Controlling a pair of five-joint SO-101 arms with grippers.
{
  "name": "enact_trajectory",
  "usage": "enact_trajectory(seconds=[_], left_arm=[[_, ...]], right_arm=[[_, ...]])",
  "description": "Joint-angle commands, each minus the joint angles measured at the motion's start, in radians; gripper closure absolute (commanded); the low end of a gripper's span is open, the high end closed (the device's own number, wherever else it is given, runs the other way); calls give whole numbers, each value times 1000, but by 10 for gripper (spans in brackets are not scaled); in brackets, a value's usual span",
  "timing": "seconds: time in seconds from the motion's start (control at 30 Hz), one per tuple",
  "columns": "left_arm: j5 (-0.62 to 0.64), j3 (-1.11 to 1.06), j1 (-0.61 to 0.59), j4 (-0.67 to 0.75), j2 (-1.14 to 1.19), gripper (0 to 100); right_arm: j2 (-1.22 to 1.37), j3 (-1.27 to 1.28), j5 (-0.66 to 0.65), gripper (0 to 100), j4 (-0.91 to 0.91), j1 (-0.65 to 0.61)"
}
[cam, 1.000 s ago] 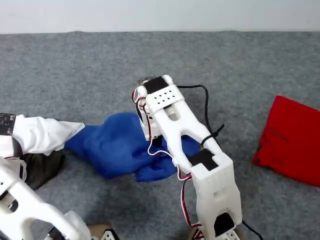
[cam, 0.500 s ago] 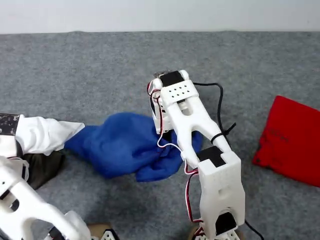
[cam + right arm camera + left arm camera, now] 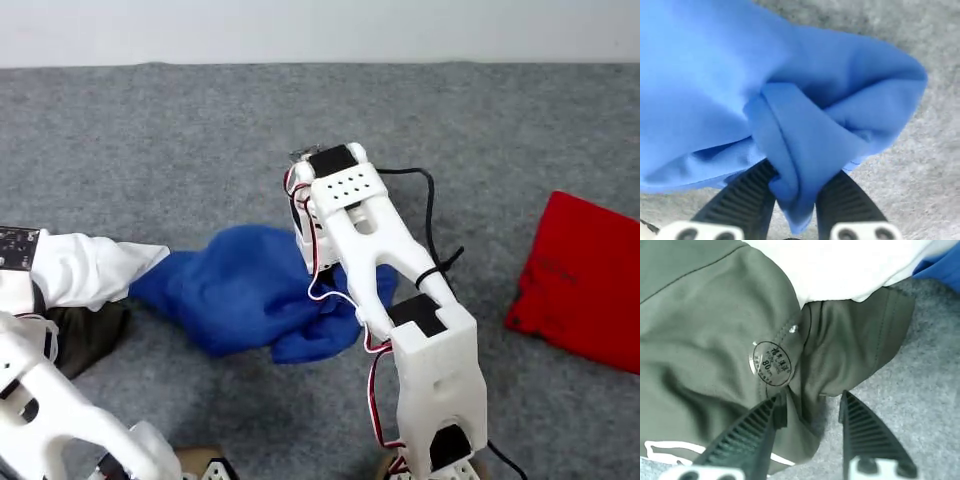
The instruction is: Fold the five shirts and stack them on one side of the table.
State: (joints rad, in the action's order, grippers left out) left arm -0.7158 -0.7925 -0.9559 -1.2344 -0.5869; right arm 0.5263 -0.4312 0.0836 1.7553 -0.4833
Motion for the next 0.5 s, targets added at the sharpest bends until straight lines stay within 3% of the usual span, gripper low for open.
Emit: enact_trajectory(seconds=[0.0,0.2,0.47], left_arm=[[-11,5,6,21,-5,820],[-11,5,6,21,-5,820],[-11,10,6,18,-6,820]], right_arm=[[-120,-48,-29,924,41,-7],[-194,-46,-153,920,42,39],[-300,51,-310,924,44,208]])
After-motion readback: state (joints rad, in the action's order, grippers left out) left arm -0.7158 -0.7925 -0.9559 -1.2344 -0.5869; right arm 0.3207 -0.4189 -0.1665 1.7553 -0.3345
